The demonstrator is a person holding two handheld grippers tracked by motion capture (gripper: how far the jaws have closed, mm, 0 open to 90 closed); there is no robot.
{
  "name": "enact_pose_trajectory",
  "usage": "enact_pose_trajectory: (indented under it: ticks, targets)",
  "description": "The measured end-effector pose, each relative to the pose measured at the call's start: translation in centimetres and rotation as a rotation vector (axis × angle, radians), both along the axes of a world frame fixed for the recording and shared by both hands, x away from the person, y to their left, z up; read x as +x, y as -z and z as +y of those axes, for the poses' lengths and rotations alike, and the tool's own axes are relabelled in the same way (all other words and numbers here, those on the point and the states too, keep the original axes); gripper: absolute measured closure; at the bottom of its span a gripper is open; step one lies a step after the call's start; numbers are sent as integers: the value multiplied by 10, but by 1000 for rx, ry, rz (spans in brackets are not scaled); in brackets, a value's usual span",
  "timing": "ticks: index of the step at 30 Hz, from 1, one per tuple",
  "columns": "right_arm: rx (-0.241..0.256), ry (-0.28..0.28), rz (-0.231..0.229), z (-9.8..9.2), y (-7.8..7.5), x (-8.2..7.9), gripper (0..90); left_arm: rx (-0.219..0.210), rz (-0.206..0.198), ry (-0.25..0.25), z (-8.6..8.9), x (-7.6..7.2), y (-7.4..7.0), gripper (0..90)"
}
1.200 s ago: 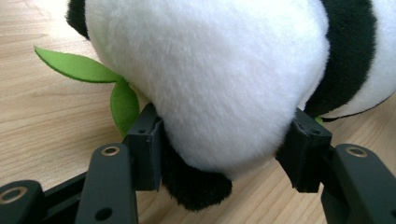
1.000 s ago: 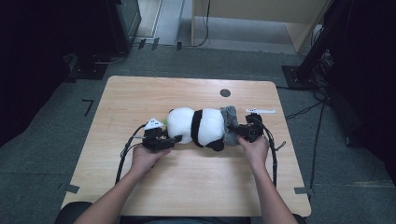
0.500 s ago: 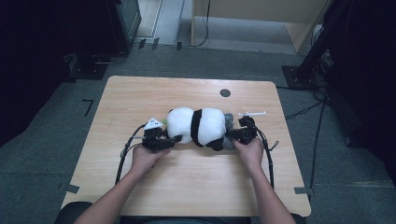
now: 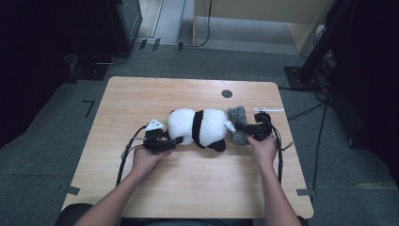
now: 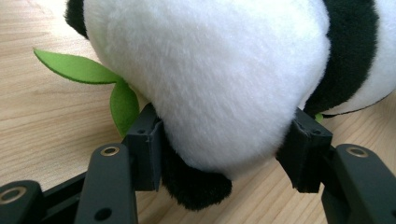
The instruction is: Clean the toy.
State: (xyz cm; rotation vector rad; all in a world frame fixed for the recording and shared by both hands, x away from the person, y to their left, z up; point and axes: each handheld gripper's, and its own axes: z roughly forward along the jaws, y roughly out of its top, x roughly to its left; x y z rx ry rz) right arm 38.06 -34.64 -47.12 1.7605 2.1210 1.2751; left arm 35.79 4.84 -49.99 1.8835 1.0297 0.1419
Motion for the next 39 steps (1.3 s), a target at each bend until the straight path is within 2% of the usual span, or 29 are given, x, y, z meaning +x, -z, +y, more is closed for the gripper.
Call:
enact_pose_trajectory:
  ticks: [6,9,18,24,27,34,39]
  targets:
    - [23,20,-80,-7,-27,-10,760,0,-1,-1,0,0,0,408]
    - [40,9,-115,-6,-40,-13,759,0,-1,-2,0,0,0,408]
    - [38,-78,-167,25,-61,-18,756,0,-4,-3,-1,0,1,408]
    - [24,-117,-177,42,-64,-19,754,-1,-4,-4,-1,0,1,408]
    - [-5,-119,-166,50,-60,-18,740,3,-5,-1,-1,0,1,408]
    - [-36,-114,-166,53,-53,-16,745,3,-5,-2,-2,-1,1,407]
    - [-23,-108,-160,50,-49,-15,740,3,-7,0,-2,-1,0,403]
